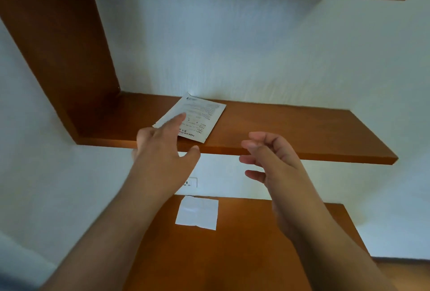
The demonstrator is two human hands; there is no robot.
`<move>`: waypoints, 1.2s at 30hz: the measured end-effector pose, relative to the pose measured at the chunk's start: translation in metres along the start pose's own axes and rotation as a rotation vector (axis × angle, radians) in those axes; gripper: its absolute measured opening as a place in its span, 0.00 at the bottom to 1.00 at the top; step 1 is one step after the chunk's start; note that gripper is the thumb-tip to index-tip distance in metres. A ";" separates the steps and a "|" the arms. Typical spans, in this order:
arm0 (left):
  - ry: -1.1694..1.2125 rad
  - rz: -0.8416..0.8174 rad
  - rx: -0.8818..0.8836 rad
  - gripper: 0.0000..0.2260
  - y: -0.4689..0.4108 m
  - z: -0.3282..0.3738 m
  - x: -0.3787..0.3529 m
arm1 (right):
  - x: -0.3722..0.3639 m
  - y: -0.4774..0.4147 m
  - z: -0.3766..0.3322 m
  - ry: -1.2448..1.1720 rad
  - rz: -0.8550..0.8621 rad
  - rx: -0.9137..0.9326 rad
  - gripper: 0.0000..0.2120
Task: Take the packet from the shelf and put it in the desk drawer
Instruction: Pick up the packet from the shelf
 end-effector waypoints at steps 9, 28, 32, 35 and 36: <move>-0.367 0.187 -0.280 0.14 0.006 0.002 0.000 | -0.002 0.011 -0.013 0.008 -0.050 0.047 0.08; 0.313 0.264 -0.509 0.16 0.061 0.051 0.038 | 0.015 0.025 -0.046 0.507 0.096 0.468 0.07; 0.481 0.056 -0.243 0.37 0.051 0.028 0.008 | 0.021 0.024 -0.037 0.168 -0.074 0.369 0.14; 0.613 -0.095 -0.191 0.24 0.057 0.027 -0.019 | 0.020 0.025 -0.027 0.050 -0.196 0.329 0.17; 0.636 -0.123 -0.180 0.20 0.059 0.027 -0.025 | 0.022 0.025 -0.023 0.041 -0.204 0.310 0.16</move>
Point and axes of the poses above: each hand's wrist, its own y-axis away from the middle knuckle, its own x-axis out of the back of the hand, z = x × y, the point moved 10 cm from there along -y, towards the middle knuckle, and after that the axes turned 8 degrees about y, right-handed, at the moved point
